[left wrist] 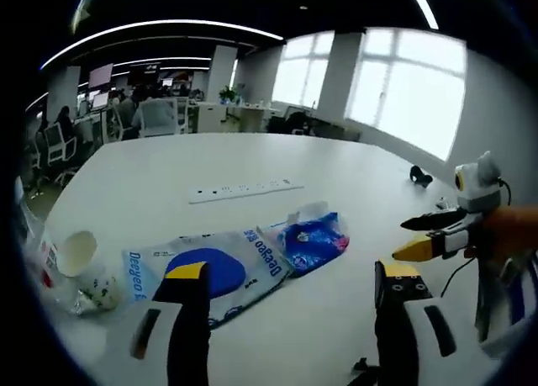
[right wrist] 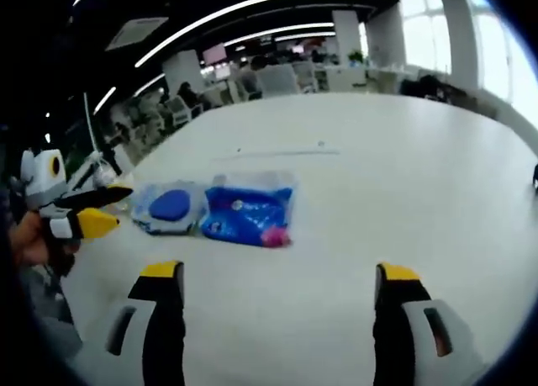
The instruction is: Arrange the tabletop items into an orderly group along one side of the table until the central work area is clear of visible clutter.
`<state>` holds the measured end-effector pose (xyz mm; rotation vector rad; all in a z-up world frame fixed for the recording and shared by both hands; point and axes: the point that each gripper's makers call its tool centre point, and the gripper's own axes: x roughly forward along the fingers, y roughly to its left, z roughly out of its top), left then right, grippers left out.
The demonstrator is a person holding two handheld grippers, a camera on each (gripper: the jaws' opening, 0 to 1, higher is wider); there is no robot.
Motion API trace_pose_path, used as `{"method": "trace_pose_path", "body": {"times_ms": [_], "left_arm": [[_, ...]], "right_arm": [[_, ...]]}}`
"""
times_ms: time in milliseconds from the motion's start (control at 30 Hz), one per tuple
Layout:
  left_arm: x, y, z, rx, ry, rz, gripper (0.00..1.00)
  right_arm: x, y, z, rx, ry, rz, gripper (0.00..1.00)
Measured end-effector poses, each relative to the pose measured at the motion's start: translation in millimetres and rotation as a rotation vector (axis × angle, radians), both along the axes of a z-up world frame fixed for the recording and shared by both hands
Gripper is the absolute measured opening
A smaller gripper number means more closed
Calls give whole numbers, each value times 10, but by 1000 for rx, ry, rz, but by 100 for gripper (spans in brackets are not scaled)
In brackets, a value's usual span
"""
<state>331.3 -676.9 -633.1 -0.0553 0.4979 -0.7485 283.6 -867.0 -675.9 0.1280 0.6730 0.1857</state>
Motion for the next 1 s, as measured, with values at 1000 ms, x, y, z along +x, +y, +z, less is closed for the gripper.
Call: {"method": "trace_pose_path", "body": {"times_ms": [1000], "left_arm": [[-1021,556,63,131,-137,-74,99]], "right_arm": [[-1020,680,-139,-18,-19,195,100]]}}
